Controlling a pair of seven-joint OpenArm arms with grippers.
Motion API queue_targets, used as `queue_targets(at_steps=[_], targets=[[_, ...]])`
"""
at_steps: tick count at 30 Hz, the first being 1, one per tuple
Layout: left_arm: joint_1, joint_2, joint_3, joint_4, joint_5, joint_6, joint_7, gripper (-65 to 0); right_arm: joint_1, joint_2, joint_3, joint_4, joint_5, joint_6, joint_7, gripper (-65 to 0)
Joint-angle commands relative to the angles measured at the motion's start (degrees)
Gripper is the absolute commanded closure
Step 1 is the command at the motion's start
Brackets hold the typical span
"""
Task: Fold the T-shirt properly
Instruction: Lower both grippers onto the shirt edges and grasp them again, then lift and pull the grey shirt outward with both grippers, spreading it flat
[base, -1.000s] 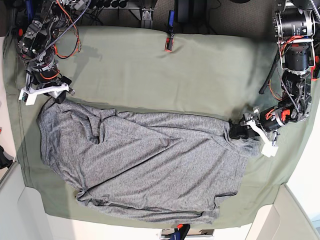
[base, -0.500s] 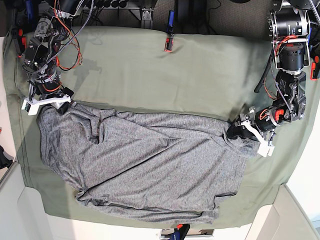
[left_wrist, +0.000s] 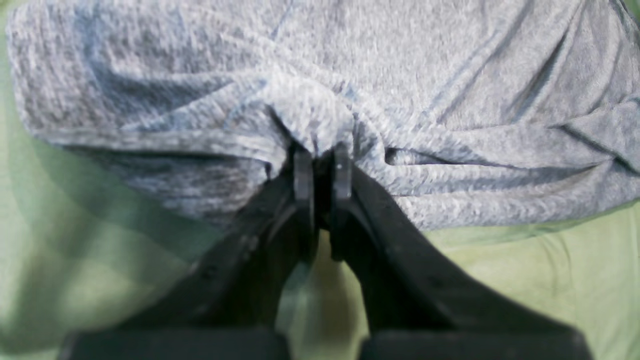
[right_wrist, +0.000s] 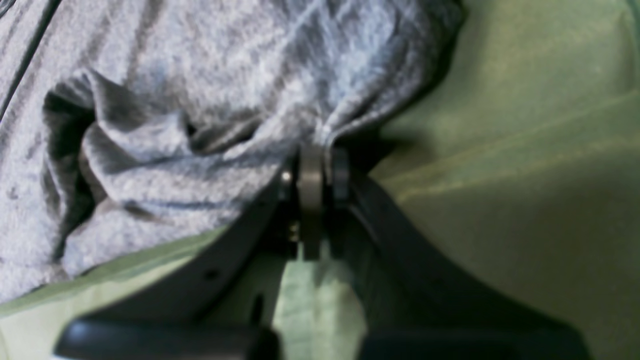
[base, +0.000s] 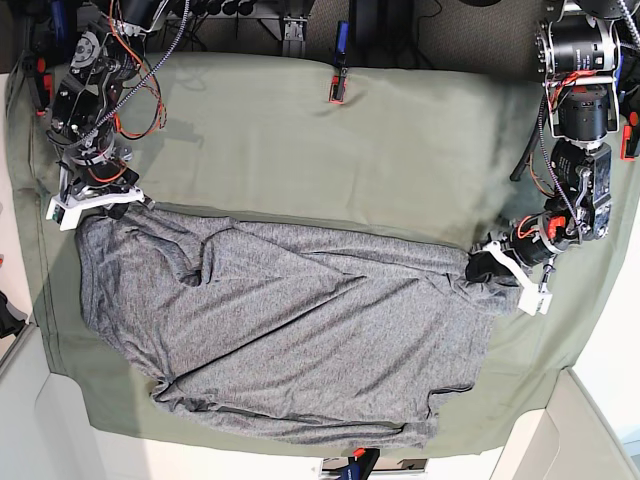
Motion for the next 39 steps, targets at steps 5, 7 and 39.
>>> queue_targets(at_steps=[5, 7, 39], targets=[[-1.36, -3.08, -0.33, 0.7, -3.48, -0.13, 2.34, 0.0, 0.09, 0.15, -0.02, 4.22, 1.49, 1.51, -2.97, 0.0], [-1.22, -4.44, -0.81, 0.85, -3.56, -0.15, 4.66, 0.0, -1.29, 0.2, 0.0, 6.99, 2.23, 1.53, -5.64, 0.0], [45.42, -20.9, -20.96, 27.93, -19.87, -3.88, 17.66, 0.0, -36.28, 11.43, 2.99, 30.4, 10.14, 4.07, -9.01, 0.0]])
